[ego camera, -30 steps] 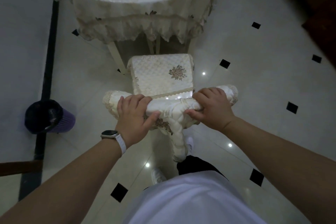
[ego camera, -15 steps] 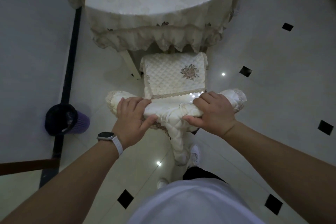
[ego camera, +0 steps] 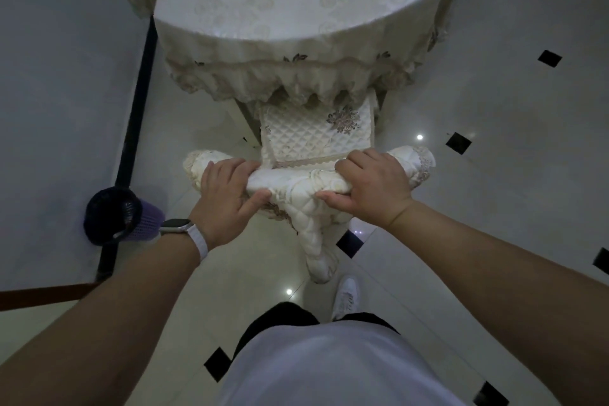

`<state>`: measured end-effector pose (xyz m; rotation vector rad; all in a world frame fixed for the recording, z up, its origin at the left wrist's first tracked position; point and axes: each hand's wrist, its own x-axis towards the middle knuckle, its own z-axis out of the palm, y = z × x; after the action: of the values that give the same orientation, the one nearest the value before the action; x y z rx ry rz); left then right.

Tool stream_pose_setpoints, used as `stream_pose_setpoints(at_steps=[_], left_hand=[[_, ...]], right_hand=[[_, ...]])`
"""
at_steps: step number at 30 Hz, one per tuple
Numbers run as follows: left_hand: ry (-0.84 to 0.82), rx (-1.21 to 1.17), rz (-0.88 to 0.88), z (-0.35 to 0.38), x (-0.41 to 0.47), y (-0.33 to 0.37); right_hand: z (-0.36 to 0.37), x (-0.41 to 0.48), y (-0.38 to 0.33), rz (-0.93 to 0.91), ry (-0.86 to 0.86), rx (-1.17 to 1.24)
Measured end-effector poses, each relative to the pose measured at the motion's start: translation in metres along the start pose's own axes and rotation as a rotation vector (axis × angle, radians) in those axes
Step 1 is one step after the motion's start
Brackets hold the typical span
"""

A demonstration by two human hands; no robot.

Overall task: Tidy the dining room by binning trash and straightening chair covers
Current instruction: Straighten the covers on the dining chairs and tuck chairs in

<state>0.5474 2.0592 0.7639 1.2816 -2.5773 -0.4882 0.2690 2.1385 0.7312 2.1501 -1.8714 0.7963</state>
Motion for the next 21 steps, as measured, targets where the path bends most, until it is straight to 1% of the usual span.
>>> stream_pose_setpoints(at_steps=[6, 9, 21], left_hand=[[0.031, 0.013, 0.029, 0.0, 0.027, -0.008], [0.037, 0.008, 0.016, 0.0, 0.042, -0.01], [0.042, -0.017, 0.015, -0.002, 0.109, -0.033]], right_hand=[[0.012, 0.023, 0.018, -0.016, 0.008, -0.007], [0.016, 0.036, 0.026, -0.02, 0.013, -0.003], [0.034, 0.091, 0.059, -0.012, -0.078, -0.04]])
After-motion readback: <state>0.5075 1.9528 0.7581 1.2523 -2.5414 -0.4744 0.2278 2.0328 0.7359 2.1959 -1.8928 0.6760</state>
